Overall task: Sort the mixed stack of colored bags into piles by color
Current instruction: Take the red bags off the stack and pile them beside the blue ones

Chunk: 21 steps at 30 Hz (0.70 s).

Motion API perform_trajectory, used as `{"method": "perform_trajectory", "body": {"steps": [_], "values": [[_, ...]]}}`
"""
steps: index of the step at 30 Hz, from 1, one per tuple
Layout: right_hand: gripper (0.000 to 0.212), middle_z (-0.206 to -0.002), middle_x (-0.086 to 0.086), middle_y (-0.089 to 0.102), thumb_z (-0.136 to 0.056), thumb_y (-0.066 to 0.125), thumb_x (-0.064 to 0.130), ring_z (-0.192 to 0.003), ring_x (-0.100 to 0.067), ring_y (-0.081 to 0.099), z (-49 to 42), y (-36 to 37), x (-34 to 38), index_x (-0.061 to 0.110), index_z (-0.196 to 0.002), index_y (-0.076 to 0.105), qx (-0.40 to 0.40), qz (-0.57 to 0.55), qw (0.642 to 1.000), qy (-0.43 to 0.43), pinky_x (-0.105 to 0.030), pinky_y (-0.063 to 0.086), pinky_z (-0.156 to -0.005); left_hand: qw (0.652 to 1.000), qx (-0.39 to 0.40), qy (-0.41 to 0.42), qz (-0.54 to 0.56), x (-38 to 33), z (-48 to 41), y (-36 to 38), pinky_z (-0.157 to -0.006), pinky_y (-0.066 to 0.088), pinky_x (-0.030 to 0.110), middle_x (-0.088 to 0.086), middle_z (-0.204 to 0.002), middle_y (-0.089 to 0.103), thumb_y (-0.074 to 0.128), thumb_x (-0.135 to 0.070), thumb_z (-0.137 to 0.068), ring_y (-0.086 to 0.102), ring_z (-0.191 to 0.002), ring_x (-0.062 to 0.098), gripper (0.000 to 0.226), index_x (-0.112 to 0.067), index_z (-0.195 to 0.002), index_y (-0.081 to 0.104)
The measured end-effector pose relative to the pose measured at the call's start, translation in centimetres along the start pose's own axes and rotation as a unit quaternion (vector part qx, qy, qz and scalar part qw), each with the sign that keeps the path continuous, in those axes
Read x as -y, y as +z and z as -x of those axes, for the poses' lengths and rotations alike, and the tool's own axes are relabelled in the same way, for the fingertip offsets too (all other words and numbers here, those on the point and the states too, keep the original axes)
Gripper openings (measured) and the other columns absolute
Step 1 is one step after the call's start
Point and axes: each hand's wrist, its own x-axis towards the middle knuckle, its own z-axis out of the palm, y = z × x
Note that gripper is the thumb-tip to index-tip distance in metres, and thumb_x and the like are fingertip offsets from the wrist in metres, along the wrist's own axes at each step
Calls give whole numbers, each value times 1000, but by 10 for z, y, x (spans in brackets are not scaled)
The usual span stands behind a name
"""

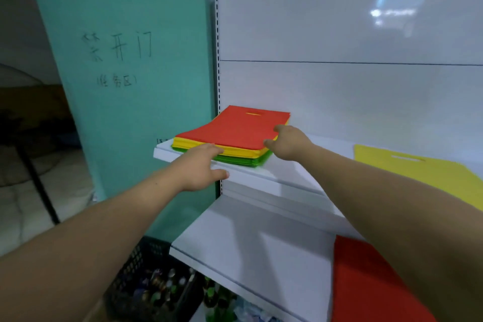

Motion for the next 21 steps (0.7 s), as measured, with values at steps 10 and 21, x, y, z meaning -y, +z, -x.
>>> {"method": "perform_trajectory", "body": {"steps": [10, 21], "values": [[62, -132, -21, 50, -92, 49, 51, -121, -36, 49, -82, 33, 5, 4, -131, 42, -16, -1, 998, 66, -39, 43, -99, 1000, 9, 6, 2, 59, -84, 1, -117, 16, 33, 3, -156, 23, 59, -52, -86, 18, -144, 17, 74, -20, -146, 33], [40, -118, -15, 62, -85, 66, 28, -109, -31, 59, -112, 44, 5, 6, -117, 56, -57, -57, 974, 209, -30, 44, -82, 999, 36, 28, -27, 101, -149, 6, -105, 33, 50, -1, -139, 49, 20, -64, -93, 44, -127, 24, 60, -28, -128, 54]]}}
